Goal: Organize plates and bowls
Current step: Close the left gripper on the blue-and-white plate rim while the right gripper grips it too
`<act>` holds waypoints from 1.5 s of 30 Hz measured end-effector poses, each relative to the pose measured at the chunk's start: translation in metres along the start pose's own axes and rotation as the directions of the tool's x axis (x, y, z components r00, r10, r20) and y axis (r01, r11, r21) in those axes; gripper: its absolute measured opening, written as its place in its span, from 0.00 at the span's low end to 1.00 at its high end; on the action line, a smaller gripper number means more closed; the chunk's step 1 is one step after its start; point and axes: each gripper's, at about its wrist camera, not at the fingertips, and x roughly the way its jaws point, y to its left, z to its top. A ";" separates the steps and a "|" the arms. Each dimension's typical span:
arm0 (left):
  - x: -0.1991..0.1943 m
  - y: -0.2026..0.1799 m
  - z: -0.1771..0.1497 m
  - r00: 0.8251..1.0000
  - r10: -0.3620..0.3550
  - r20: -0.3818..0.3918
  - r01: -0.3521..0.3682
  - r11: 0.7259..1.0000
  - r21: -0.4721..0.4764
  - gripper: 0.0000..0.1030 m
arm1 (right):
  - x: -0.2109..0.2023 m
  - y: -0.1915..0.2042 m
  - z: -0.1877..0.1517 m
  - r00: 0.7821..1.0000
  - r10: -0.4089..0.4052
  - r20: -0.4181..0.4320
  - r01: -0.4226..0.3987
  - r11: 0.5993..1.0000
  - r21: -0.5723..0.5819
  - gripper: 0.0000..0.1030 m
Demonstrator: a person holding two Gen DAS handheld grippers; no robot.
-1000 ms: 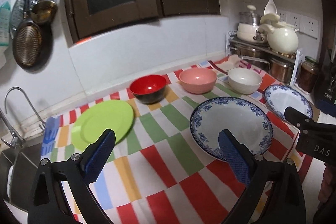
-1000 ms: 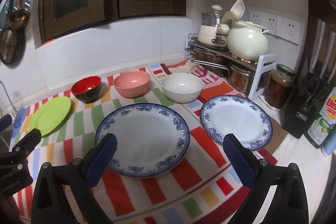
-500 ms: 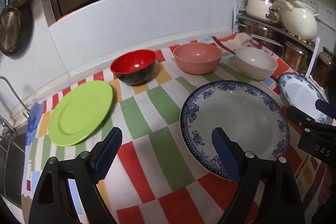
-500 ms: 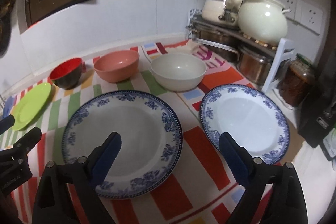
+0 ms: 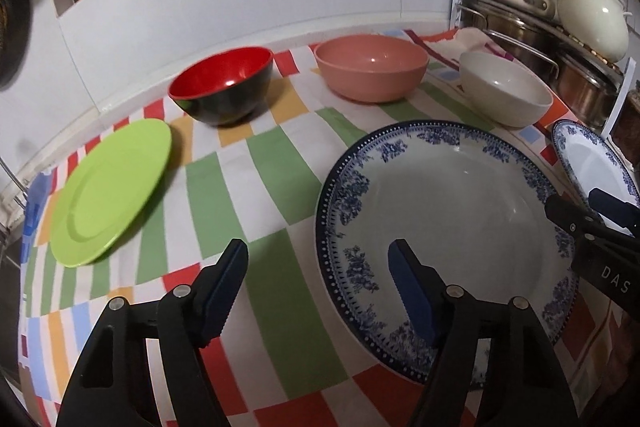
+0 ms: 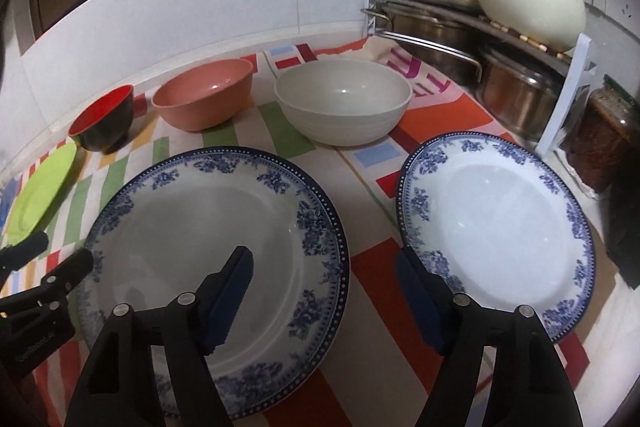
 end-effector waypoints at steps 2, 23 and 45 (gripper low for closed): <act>0.004 -0.002 0.001 1.000 -0.006 -0.004 0.006 1.000 -0.001 0.69 | 0.004 0.000 0.000 1.000 0.002 -0.007 -0.002 1.000 -0.002 0.68; 0.027 -0.008 0.009 0.996 -0.067 -0.057 0.067 0.998 -0.013 0.36 | 0.034 -0.001 0.007 0.997 0.035 -0.075 -0.035 0.999 -0.002 0.40; 0.007 0.016 0.003 0.997 -0.070 -0.037 0.067 0.995 -0.069 0.34 | 0.009 0.015 0.012 0.998 0.022 -0.063 -0.025 0.999 -0.046 0.34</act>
